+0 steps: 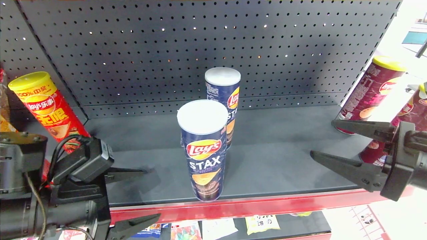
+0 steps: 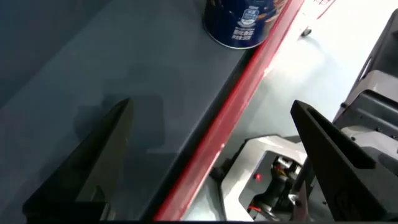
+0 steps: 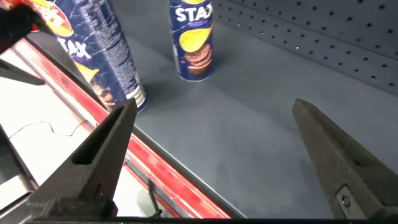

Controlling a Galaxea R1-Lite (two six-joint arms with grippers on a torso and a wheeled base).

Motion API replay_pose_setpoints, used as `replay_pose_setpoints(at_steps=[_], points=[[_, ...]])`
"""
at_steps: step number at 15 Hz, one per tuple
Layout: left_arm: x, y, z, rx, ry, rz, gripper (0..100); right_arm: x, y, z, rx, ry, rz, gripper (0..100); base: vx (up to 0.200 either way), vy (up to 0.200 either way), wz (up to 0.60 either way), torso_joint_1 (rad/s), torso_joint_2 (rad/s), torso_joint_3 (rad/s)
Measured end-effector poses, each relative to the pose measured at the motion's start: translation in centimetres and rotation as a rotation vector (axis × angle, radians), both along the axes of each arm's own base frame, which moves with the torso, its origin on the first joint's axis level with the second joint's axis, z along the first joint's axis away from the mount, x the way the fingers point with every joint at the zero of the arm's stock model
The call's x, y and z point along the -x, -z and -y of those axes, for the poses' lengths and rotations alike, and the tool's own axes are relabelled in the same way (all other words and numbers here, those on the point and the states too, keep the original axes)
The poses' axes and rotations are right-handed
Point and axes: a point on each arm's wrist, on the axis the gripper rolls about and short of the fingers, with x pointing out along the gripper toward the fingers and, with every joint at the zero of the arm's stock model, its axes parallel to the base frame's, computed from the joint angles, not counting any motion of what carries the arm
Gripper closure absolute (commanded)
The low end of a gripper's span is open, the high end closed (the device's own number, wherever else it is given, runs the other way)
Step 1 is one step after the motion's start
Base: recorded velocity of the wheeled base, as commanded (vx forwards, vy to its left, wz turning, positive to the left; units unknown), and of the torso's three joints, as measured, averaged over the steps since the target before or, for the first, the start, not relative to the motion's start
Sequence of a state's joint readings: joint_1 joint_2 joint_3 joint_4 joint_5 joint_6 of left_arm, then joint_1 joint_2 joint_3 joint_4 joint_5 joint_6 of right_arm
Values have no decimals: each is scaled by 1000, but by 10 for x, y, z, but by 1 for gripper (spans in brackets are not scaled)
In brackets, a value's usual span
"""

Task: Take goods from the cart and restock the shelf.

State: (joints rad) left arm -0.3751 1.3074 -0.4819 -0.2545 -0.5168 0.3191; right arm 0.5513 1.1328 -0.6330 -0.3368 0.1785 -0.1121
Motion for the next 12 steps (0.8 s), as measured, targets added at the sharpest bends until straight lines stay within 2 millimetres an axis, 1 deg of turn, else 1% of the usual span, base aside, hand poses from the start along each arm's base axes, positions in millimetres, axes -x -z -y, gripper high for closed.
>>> replay_pose_setpoints(at_steps=[6,8,12], points=[[-32,4,16,-45,42,-5,0,1,-2,1,-6,2,8,0,0,0,0,0,0,0],[-38,5,21,-48,51,-13,0,1,-2,1,-7,3,8,0,0,0,0,0,0,0],[-56,3,36,-46,77,-7,0,1,-2,2,-7,6,9,0,0,0,0,0,0,0]])
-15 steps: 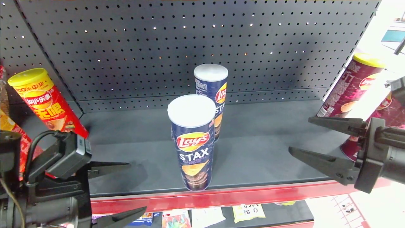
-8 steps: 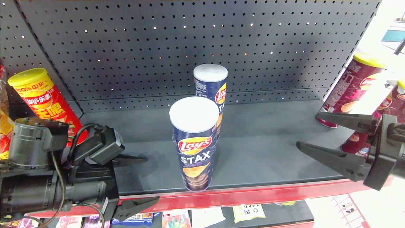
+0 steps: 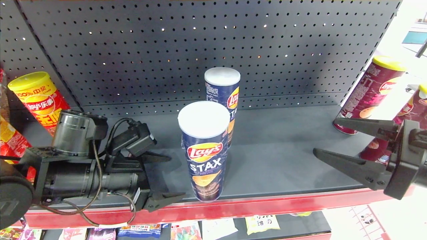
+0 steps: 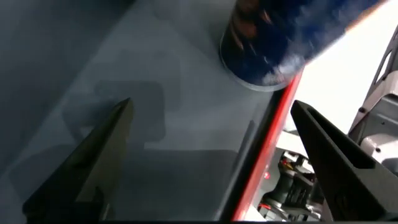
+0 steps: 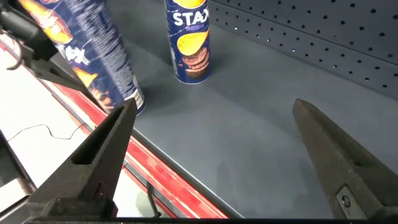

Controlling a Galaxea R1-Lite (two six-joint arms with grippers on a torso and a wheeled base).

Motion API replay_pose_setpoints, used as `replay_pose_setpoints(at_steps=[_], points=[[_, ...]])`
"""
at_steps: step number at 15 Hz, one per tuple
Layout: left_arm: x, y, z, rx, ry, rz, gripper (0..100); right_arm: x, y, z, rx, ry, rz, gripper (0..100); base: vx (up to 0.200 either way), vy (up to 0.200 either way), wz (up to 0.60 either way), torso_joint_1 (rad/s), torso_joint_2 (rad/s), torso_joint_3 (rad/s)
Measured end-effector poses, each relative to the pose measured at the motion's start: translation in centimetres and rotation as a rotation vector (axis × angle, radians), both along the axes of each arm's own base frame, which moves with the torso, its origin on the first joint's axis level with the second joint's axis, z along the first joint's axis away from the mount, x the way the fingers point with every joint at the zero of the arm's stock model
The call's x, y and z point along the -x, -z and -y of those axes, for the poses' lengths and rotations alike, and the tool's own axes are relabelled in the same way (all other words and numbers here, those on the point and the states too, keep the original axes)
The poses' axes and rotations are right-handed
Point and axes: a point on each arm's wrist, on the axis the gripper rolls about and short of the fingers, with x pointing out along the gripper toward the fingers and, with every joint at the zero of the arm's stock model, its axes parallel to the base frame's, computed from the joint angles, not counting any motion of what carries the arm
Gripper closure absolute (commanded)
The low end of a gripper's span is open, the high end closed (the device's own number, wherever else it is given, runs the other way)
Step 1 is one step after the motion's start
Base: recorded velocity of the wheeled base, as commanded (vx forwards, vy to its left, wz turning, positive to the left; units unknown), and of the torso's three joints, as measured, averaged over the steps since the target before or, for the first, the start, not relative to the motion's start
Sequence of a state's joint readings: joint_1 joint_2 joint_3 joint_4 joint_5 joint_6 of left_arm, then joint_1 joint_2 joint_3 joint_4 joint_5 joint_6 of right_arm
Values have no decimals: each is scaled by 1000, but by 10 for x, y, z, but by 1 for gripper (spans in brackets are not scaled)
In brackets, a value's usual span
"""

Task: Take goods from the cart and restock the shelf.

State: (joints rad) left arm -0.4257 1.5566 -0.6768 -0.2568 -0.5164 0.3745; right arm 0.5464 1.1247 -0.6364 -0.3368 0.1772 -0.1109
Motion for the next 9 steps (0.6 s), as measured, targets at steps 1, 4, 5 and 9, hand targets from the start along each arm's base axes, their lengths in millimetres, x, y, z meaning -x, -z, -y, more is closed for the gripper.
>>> replay_pose_setpoints(at_steps=[1,4,5,9], points=[[-3,0,3,0,6,-1,0,0,0,1,0,3,1,0,0,0,0,0,0,0],[-11,2,11,-5,20,-6,0,-1,-1,1,-1,10,3,0,0,0,0,0,0,0],[-14,3,13,0,20,4,0,-1,-1,1,-1,10,3,0,0,0,0,0,0,0],[-27,4,19,21,11,64,0,-1,-1,1,-1,11,2,0,0,0,0,0,0,0]])
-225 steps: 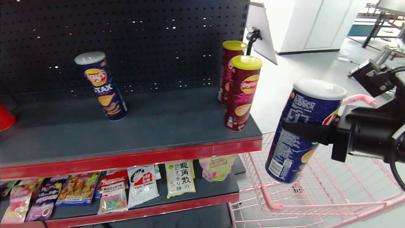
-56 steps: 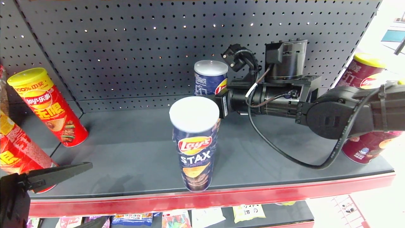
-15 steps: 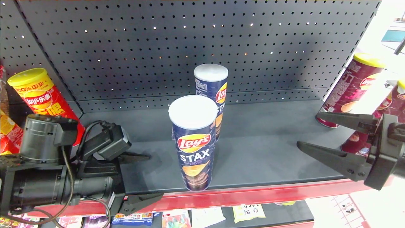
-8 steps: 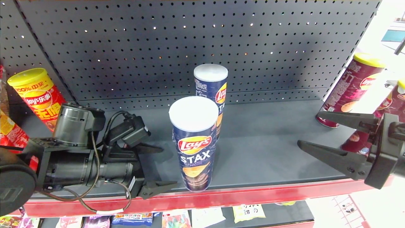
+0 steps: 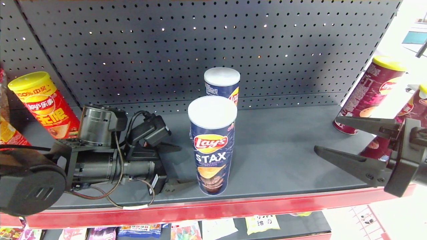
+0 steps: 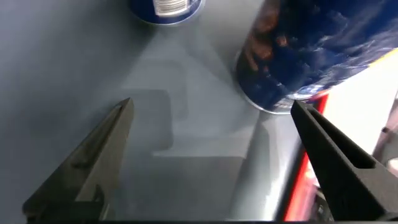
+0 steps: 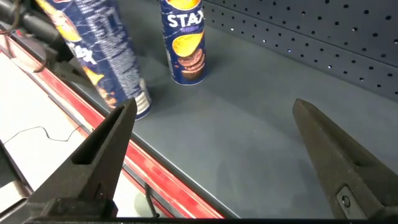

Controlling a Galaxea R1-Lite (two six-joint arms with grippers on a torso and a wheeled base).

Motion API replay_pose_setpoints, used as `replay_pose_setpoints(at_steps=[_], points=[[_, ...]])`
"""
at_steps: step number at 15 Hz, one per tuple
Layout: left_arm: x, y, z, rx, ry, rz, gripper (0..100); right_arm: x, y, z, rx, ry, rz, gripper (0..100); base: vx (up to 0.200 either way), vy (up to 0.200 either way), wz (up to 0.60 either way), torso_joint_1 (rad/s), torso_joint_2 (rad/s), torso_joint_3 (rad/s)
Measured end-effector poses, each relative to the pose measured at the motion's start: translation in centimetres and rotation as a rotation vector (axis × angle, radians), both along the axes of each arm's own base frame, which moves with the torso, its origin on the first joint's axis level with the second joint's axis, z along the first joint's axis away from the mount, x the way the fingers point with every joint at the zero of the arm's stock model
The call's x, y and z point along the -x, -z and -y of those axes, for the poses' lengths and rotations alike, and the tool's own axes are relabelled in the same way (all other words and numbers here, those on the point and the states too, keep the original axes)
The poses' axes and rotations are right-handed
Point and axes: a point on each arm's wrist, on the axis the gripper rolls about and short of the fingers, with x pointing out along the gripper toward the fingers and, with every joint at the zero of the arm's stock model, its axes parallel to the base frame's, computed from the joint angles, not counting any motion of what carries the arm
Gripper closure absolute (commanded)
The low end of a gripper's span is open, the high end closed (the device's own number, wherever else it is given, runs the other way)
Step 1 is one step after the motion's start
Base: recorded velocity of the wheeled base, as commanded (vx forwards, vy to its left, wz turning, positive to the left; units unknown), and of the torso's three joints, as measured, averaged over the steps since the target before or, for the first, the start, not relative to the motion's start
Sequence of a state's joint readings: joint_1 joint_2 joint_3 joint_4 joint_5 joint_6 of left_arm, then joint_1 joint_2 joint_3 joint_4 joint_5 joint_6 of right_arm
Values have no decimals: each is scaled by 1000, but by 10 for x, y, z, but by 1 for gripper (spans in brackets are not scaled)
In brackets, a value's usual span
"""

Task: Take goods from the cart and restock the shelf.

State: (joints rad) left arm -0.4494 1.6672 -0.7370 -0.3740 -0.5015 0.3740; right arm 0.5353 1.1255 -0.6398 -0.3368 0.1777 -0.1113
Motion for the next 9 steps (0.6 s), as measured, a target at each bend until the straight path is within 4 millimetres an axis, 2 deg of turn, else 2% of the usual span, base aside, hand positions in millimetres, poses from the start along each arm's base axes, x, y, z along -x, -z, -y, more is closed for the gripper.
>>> replay_pose_setpoints(at_steps=[5,9], points=[[-3,4,2,-6,-2,-16,0,0,0,0,-1,1,0,0,0,0,0,0,0,0],[8,-3,-3,16,-16,-21,0,0,2,0,3,0,-7,0,0,0,0,0,0,0]])
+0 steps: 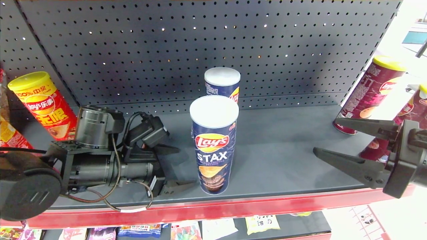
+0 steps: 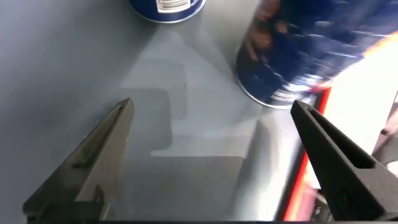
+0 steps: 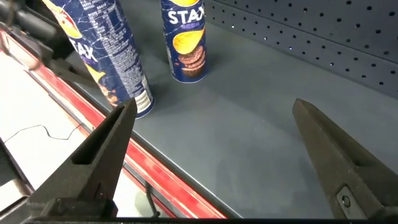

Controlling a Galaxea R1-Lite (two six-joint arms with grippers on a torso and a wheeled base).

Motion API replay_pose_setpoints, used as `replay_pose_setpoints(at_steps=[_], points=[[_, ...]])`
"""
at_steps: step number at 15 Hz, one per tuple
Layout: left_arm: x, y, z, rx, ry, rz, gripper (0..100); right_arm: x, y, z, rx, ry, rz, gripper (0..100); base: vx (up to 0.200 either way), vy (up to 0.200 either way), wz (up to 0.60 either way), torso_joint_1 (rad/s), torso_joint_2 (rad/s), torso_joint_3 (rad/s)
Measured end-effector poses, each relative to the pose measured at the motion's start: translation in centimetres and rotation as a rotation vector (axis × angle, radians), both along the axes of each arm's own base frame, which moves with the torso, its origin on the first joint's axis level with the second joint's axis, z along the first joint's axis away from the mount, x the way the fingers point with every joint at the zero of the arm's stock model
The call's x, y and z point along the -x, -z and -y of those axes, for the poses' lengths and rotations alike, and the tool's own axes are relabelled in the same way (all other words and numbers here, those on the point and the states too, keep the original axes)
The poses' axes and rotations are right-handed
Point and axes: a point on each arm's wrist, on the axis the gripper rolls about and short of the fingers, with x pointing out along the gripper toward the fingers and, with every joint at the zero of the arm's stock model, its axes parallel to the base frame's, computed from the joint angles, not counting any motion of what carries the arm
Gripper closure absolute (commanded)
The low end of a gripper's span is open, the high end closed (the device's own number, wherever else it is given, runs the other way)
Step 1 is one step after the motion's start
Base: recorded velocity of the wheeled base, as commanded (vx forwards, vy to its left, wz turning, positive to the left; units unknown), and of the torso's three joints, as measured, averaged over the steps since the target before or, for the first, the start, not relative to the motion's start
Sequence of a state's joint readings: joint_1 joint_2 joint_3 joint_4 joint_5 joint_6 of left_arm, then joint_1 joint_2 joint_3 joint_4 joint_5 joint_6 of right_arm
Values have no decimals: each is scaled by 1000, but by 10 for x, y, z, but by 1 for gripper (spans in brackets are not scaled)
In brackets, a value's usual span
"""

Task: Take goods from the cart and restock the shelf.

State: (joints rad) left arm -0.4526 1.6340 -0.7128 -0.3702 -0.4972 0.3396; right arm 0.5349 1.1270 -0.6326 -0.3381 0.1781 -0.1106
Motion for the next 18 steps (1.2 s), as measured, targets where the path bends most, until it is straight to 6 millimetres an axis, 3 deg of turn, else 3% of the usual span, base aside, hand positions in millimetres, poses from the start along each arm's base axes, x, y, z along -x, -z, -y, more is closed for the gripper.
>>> replay_pose_setpoints(at_steps=[2,5,10,14,18], points=[[16,-10,-8,34,-34,-3,0,1,6,1,11,-3,-17,0,0,0,0,0,0,0],[56,-28,-29,61,-105,13,0,10,14,5,17,-7,-28,0,0,0,0,0,0,0],[157,-43,-85,55,-408,24,0,51,38,34,29,62,-32,0,0,0,0,0,0,0],[237,-15,-130,16,-711,93,0,92,54,70,33,347,-72,0,0,0,0,0,0,0],[274,25,-147,61,-1012,192,0,137,76,85,12,549,-84,0,0,0,0,0,0,0]])
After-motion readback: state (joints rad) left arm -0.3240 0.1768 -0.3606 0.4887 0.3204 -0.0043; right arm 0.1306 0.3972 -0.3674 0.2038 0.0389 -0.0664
